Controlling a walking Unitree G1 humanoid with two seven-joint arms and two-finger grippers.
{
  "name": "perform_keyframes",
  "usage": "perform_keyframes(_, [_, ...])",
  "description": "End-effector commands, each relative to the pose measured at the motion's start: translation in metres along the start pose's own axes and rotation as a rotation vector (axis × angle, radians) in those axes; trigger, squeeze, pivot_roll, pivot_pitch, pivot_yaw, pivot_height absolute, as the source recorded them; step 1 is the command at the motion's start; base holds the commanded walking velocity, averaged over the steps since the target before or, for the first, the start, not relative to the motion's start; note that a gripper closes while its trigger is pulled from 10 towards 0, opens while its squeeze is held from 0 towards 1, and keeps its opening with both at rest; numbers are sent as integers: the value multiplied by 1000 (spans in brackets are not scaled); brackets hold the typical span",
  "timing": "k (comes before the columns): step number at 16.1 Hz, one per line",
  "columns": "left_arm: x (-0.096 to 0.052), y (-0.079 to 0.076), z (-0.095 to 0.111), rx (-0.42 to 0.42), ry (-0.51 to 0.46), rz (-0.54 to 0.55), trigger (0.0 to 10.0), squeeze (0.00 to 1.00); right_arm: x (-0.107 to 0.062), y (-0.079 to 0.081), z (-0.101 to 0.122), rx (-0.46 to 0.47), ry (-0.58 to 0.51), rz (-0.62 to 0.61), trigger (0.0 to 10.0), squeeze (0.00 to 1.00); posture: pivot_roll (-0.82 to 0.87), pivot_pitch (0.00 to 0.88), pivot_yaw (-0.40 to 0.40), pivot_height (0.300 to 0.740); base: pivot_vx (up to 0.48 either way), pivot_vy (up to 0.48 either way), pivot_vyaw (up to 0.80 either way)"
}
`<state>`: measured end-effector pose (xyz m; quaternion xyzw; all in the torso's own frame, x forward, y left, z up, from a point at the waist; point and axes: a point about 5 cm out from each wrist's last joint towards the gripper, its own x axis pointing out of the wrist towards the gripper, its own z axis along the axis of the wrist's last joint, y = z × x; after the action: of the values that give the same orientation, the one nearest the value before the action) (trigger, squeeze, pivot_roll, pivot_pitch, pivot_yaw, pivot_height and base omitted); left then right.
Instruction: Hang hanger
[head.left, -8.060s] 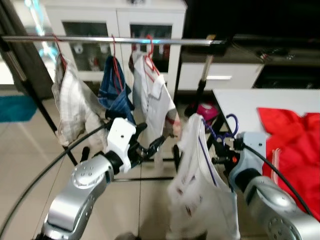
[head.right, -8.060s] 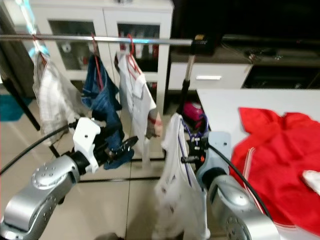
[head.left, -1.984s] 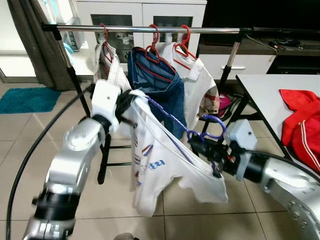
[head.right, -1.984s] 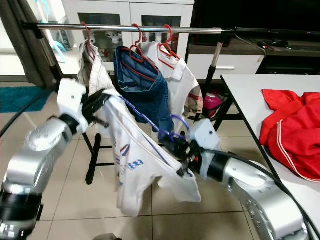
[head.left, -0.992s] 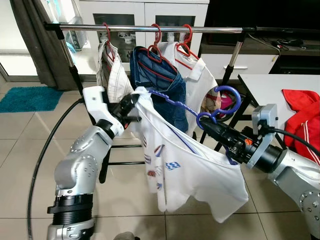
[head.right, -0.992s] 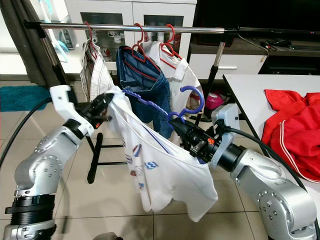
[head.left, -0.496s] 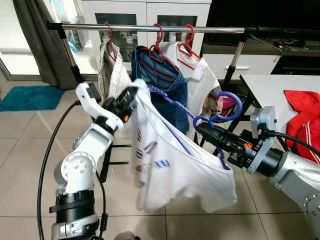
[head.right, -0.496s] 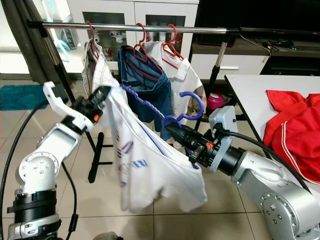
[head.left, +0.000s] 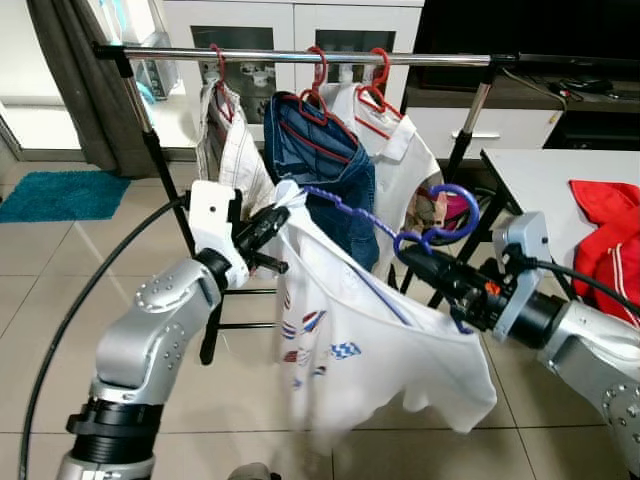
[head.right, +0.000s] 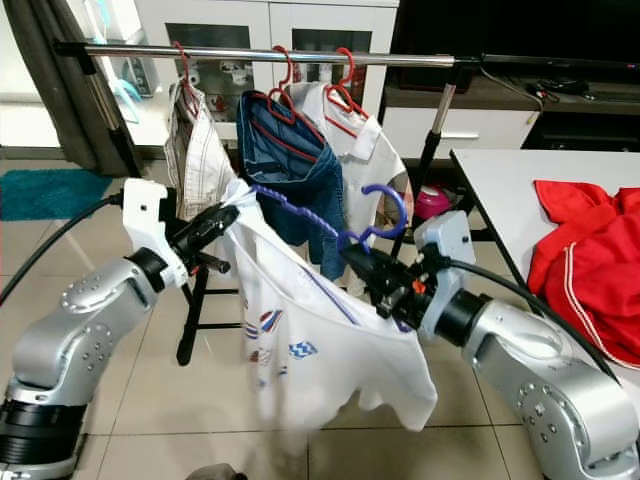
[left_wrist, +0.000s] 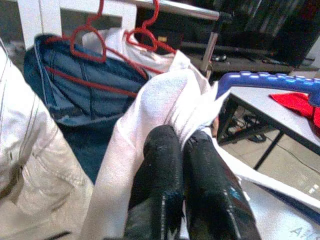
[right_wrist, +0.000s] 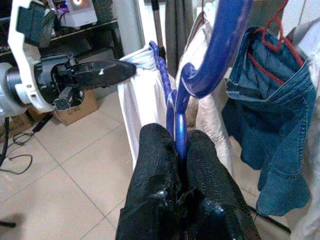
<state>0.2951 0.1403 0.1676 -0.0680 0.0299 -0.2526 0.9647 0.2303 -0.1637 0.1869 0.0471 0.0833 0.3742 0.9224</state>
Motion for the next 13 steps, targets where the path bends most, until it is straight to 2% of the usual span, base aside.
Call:
perform_keyframes(1, [-3, 4, 5, 19, -32, 28, 10000, 1000, 0, -3, 5, -18, -14, -25, 0, 0, -16, 0, 6, 740, 0, 0, 0])
perform_keyframes(2, [-7, 0, 6, -8, -72, -12, 10000, 1000, 2, -2, 9, -11, -36, -23, 0, 0, -14, 0, 2, 740, 0, 0, 0])
perform_keyframes(5, [-11, -7, 2, -43, -81, -73, 10000, 1000, 3, -3, 11, -2, -51, -35, 0, 0, -12, 0, -2, 740, 0, 0, 0])
perform_keyframes(6, [-15, -10, -2, -77, -79, -101, 10000, 1000, 5, -5, 14, 11, -68, -44, 0, 0, -7, 0, -5, 740, 0, 0, 0])
perform_keyframes(8, [-16, -6, -11, -51, -36, -77, 10000, 1000, 6, -4, 16, 24, -82, -37, 0, 0, -8, 0, -7, 740, 0, 0, 0])
perform_keyframes(10, [-14, -6, -15, -63, -25, -79, 10000, 1000, 7, -3, 17, 23, -85, -31, 0, 0, -7, 0, -9, 740, 0, 0, 0])
perform_keyframes(13, [-1, -12, -28, -140, 17, -152, 10000, 1000, 10, 1, 22, 11, -97, -13, 0, 0, -16, 0, -11, 740, 0, 0, 0])
